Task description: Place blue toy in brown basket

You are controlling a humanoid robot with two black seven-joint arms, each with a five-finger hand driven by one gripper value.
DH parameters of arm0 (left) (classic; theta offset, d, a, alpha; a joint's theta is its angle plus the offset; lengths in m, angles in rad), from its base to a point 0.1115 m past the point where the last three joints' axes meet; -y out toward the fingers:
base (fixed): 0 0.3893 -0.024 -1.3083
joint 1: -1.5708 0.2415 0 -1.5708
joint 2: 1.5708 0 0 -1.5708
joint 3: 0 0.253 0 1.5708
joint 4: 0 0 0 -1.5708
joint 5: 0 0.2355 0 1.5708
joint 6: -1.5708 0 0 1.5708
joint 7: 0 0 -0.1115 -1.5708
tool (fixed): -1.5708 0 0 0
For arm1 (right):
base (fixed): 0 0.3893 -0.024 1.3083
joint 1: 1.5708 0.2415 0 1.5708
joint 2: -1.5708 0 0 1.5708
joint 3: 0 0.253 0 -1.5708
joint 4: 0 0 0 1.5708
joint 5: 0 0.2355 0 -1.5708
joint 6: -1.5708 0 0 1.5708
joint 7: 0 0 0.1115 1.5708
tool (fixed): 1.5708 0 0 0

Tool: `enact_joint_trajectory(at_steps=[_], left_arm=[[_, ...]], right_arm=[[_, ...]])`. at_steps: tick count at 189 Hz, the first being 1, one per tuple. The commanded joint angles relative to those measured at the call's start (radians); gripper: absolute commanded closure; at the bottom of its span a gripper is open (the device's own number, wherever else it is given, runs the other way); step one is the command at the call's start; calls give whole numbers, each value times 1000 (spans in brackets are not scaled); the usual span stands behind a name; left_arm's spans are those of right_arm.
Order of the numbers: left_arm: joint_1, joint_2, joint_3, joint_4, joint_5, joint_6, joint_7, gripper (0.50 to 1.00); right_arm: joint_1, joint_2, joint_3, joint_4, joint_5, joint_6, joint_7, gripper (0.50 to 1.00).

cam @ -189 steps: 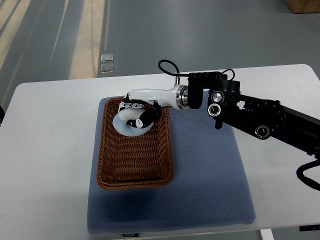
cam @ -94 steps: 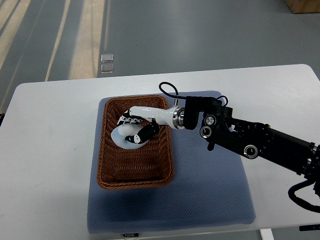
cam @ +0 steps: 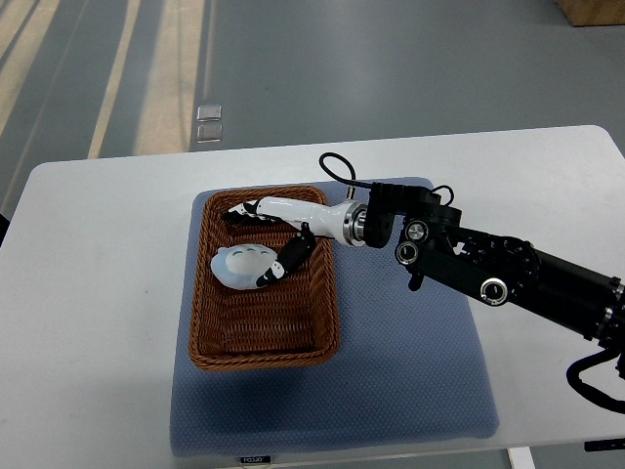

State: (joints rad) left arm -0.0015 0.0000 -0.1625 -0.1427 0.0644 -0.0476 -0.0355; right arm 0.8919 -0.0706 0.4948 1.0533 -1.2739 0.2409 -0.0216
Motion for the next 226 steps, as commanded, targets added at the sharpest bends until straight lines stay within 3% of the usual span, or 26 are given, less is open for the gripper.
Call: enact_joint_trajectory(at_steps=[1,110,150,175,226], left_arm=[[0,0,0,0,0,0,0,500],[0,0,0,0,0,0,0,500],[0,0,0,0,0,0,0,500],[0,0,0,0,0,0,0,500],[0,0,0,0,0,0,0,500]], right_arm=[[4,-8,79,-1,1,8,8,587],[-154,-14,685,-156,379,-14,25,587],[-176,-12,702,-277,554,-71,103,589],[-176,-14,703,-334,676,-104,118,589],[-186,-14,702,-398,791,-89,158,589]])
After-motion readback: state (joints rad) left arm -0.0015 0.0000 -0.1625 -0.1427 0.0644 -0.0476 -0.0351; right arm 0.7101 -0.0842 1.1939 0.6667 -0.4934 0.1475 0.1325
